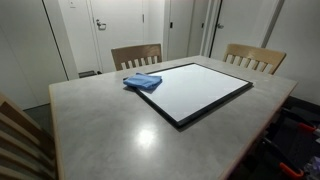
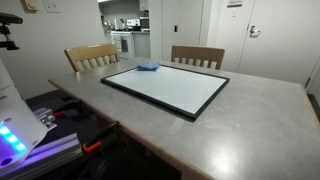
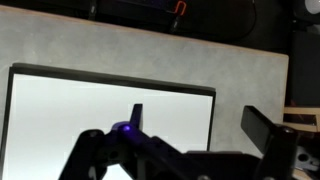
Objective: Use the blue towel to wipe the whiteboard
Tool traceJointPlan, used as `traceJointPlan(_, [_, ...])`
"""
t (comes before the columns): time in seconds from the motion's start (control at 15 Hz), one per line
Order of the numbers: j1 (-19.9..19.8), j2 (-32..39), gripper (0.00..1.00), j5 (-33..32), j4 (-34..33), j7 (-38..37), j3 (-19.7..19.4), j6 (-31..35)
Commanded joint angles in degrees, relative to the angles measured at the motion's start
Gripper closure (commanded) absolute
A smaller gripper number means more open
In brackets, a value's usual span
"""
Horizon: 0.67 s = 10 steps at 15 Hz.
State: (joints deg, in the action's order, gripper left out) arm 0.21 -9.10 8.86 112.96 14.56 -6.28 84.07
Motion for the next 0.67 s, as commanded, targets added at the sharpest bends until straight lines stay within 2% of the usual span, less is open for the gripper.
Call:
traceJointPlan(0.0, [-0.1, 5.1, 0.0, 0.2, -4.4, 3.8, 1.6, 3.0])
traceJointPlan(0.07, [-0.5, 2.4, 0.0, 0.1, -1.7, 1.0, 1.9, 2.2])
traceJointPlan(0.33, [-0.5, 4.3, 0.0, 0.0, -3.3, 2.6, 2.2, 2.9])
traceJointPlan(0.47, [0.2, 4.3, 0.0, -2.4, -2.8, -2.1, 3.5, 7.0])
traceJointPlan(0.6, [1.1, 4.3, 0.0, -4.7, -1.1, -3.8, 5.3, 14.9])
